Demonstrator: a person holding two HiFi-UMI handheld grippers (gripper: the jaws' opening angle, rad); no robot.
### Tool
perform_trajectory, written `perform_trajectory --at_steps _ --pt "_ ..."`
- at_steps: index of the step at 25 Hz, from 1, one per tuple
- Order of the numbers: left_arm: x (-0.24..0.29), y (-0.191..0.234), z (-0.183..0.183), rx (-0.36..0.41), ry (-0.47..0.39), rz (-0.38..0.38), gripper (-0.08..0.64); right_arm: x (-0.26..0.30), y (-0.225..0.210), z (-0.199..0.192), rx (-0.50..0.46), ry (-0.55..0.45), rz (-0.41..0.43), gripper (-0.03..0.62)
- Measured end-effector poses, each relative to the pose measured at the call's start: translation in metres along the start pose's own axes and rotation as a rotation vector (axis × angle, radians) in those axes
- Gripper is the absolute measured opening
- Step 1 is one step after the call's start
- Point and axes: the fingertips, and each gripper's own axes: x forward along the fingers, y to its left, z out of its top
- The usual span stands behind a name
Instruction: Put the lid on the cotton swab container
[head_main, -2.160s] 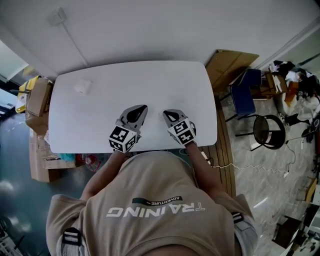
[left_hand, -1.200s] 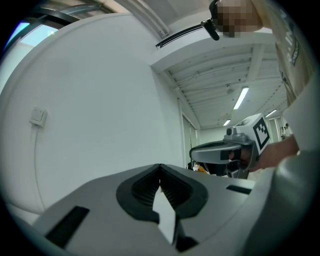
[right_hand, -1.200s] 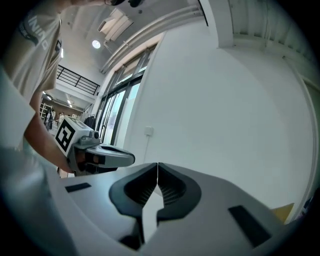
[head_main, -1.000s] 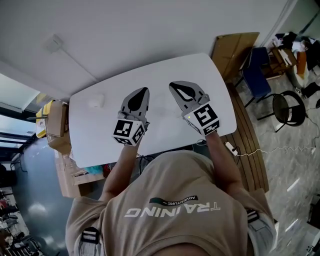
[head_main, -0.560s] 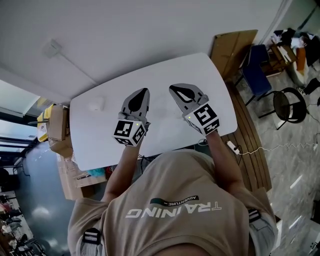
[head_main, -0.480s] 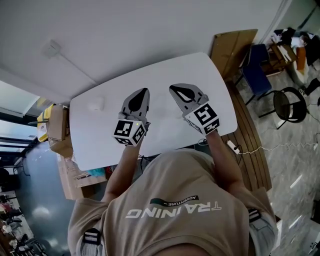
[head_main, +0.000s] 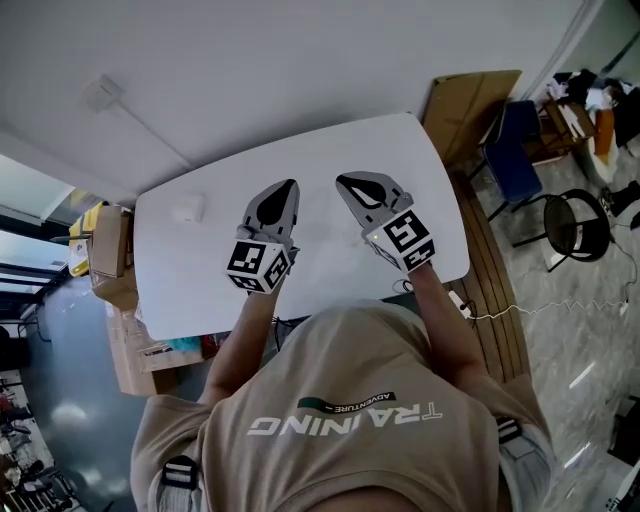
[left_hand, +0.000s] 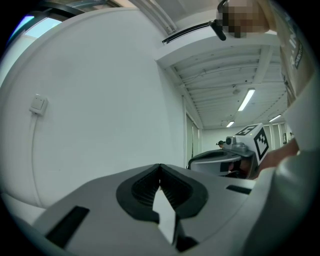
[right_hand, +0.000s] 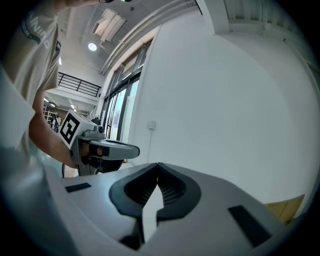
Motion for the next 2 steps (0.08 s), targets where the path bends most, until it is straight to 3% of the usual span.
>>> perform_trajectory --at_steps 2 --pt "0.0040 0.0006 -0.0010 -0.015 0.002 -0.006 0.012 0.0030 -0.0025 0.0009 0.003 -0.001 0.006 0.018"
